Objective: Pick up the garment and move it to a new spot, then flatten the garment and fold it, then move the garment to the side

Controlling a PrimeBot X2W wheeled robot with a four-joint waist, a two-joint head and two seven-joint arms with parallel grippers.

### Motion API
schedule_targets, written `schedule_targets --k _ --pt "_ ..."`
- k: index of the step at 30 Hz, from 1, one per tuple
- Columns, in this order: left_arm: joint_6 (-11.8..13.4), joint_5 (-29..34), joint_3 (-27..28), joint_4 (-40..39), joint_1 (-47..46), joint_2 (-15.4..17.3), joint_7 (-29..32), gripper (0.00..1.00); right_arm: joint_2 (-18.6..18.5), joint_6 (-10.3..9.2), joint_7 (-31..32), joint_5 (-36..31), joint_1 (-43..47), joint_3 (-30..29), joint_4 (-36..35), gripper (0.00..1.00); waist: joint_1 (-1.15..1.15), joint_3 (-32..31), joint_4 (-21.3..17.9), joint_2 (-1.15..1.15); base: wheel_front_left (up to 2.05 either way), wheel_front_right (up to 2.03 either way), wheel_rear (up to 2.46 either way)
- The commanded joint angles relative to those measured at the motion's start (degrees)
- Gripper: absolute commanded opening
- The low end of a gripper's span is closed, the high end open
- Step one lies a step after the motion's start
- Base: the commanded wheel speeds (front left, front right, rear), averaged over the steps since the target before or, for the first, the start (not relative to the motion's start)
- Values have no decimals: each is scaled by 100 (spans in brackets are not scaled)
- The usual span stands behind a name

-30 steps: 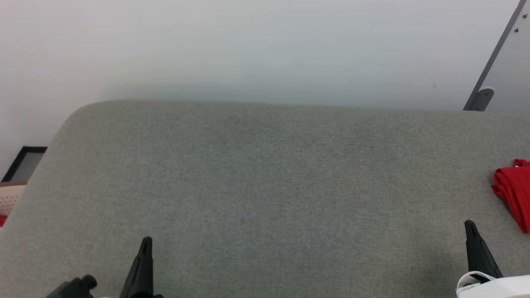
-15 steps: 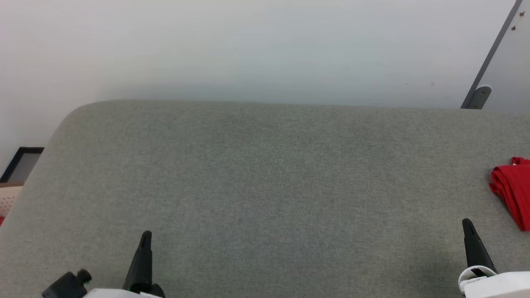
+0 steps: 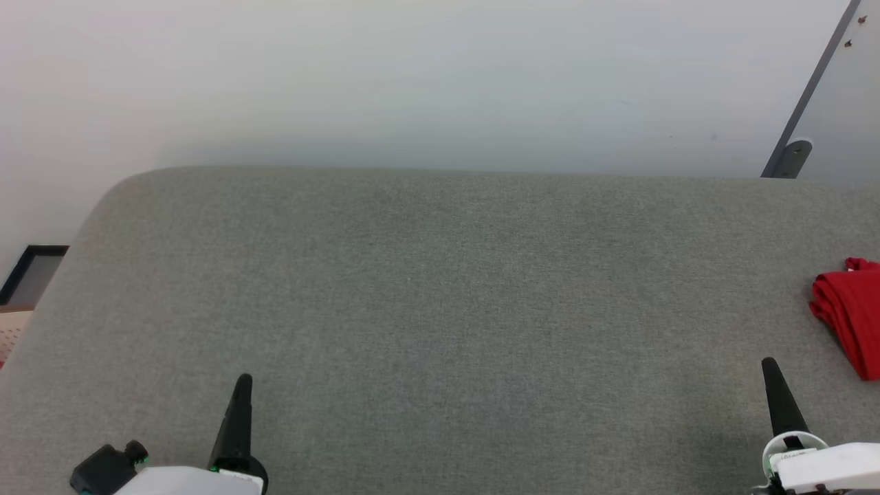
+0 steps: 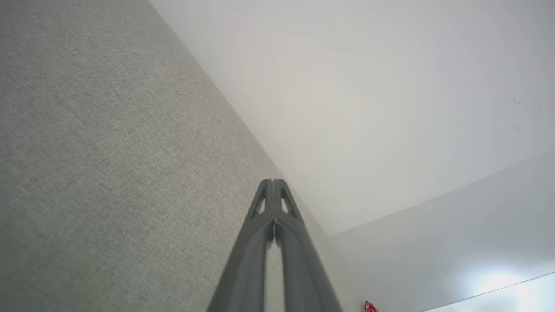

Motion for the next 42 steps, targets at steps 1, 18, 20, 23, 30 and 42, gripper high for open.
schedule_targets --k 1,18,20,23,30,42 --pt "-19 -138 22 -20 -118 11 27 0 -2 -4 27 116 -146 -24 -38 0 0 1 -3 0 0 0 0" --pt "-22 -1083 103 155 -324 -45 289 0 92 -5 267 1012 -263 -76 88 0 0 24 -55 0 0 0 0" --pt "-22 -1176 111 174 -348 -52 318 0 103 -5 290 1088 -285 -82 99 0 0 26 -62 0 0 0 0" --pt "-23 -1328 127 202 -383 -63 366 0 115 -5 332 1235 -314 -90 120 0 0 30 -71 0 0 0 0" --pt "-24 -1657 158 264 -460 -88 463 0 149 -5 412 1546 -358 -107 163 0 0 39 -92 0 0 0 0" --pt "-27 -2186 212 369 -570 -130 623 0 199 -6 551 2055 -429 -131 235 0 0 55 -129 0 0 0 0"
